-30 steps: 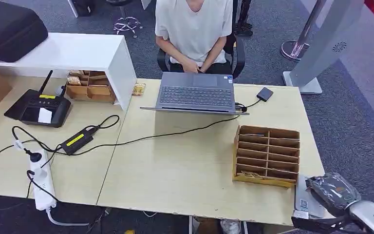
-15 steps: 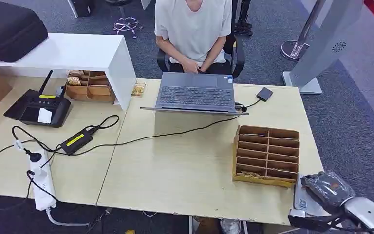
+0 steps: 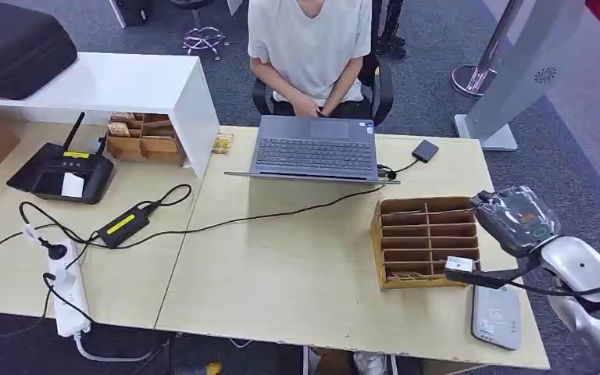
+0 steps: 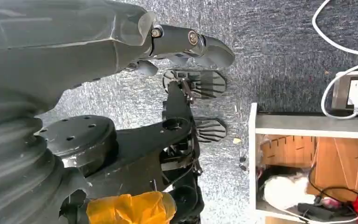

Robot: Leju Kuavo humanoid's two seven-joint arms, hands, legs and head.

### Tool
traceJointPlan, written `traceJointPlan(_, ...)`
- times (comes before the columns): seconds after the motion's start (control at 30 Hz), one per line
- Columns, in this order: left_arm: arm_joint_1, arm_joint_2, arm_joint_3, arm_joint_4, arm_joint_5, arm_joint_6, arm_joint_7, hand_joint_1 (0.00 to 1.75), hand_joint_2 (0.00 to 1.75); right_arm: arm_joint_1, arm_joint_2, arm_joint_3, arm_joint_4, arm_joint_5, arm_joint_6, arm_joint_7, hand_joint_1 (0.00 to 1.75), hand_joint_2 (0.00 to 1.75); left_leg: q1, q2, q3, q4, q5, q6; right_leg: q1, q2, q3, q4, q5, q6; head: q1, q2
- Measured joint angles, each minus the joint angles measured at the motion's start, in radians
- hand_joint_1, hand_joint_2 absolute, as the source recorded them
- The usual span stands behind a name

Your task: Pass the card to the sensor for recognition and then transmit it.

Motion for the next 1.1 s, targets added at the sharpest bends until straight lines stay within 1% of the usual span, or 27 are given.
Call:
traceJointPlan(0.03, 0.0, 0.0, 0.0, 0.0, -0.002, 0.0, 0.0, 0.0, 1.75, -0.005, 0.003, 0.004, 0.0, 0.002, -0.01, 0.003, 1.75, 1.75, 0.0, 0.0, 0.0, 0.0, 0.0, 0.0, 0.0, 0.0, 0.0, 0.0, 0.0, 0.0, 0.0, 0.0)
traceJointPlan(0.13, -0.003, -0.003, 0.0, 0.0, -0.015, 0.0, 0.002, 0.0, 1.75, -0.039, 0.022, 0.02, 0.001, 0.037, -0.093, 0.02, 1.75, 1.75, 0.0, 0.001, -0.001, 0.0, 0.0, 0.0, 0.0, 0.001, -0.001, 0.0, 0.0, 0.0, 0.0, 0.0)
traceJointPlan(0.2, -0.01, -0.006, 0.0, 0.0, -0.023, 0.002, 0.008, 0.0, 1.75, -0.084, 0.047, 0.033, 0.006, 0.06, -0.116, 0.025, 1.75, 1.75, 0.0, 0.002, -0.001, 0.0, 0.0, 0.0, 0.0, 0.002, -0.001, 0.0, 0.0, 0.0, 0.0, 0.0)
traceJointPlan(0.37, -0.022, -0.02, 0.0, 0.0, -0.039, 0.006, 0.019, 0.0, 1.75, -0.195, 0.102, 0.081, 0.016, 0.075, -0.092, 0.039, 1.75, 1.75, 0.0, 0.001, 0.0, 0.0, 0.001, -0.001, 0.0, 0.001, -0.001, 0.0, 0.001, 0.0, 0.0, 0.0)
traceJointPlan(0.53, -0.032, -0.032, 0.0, 0.0, -0.048, 0.006, 0.023, 0.0, 1.75, -0.255, 0.153, 0.135, 0.027, 0.076, -0.098, 0.055, 1.75, 1.75, 0.0, 0.0, -0.001, 0.0, 0.001, -0.001, 0.0, 0.001, -0.001, 0.0, 0.001, 0.0, 0.0, 0.0)
traceJointPlan(0.6, -0.035, -0.034, 0.0, 0.0, -0.055, 0.003, 0.029, 0.0, 1.75, -0.274, 0.173, 0.148, 0.035, 0.082, -0.112, 0.061, 1.75, 1.75, 0.0, 0.0, -0.001, 0.0, 0.001, -0.001, 0.0, 0.0, 0.0, 0.001, 0.001, 0.0, 0.0, 0.0)
traceJointPlan(0.67, -0.039, -0.035, 0.0, 0.0, -0.062, 0.001, 0.043, 0.0, 1.75, -0.306, 0.212, 0.163, 0.058, 0.105, -0.134, 0.072, 1.75, 1.75, 0.0, 0.002, -0.001, 0.0, 0.001, -0.001, 0.0, 0.002, -0.001, 0.001, 0.001, -0.001, 0.0, 0.0)
traceJointPlan(0.8, -0.063, -0.045, 0.0, 0.0, -0.078, -0.001, 0.069, 0.0, 1.75, -0.397, 0.326, 0.209, 0.16, 0.151, -0.16, 0.095, 1.75, 1.75, 0.0, 0.003, 0.0, 0.0, 0.002, -0.002, 0.0, 0.004, -0.002, 0.001, 0.001, -0.002, 0.0, 0.0)
traceJointPlan(0.9, -0.074, -0.055, 0.0, 0.0, -0.088, 0.0, 0.082, 0.0, 1.75, -0.443, 0.392, 0.233, 0.222, 0.161, -0.174, 0.103, 1.75, 1.75, 0.001, 0.0, 0.0, 0.0, 0.003, -0.002, 0.001, 0.001, -0.001, 0.002, 0.001, -0.002, 0.0, 0.0)
traceJointPlan(1.0, -0.086, -0.063, -0.002, 0.002, -0.1, 0.009, 0.105, 0.0, 1.75, -0.49, 0.459, 0.251, 0.294, 0.164, -0.187, 0.112, 1.75, 1.75, 0.001, 0.001, 0.0, 0.0, 0.003, -0.003, 0.001, 0.002, -0.001, 0.002, 0.002, -0.002, 0.0, 0.0)
traceJointPlan(1.1, -0.106, -0.074, -0.003, 0.004, -0.115, 0.014, 0.132, 0.0, 1.75, -0.54, 0.534, 0.263, 0.394, 0.174, -0.188, 0.133, 1.75, 1.75, 0.001, 0.001, 0.0, 0.0, 0.003, -0.003, 0.0, 0.002, -0.001, 0.002, 0.002, -0.002, 0.0, 0.0)
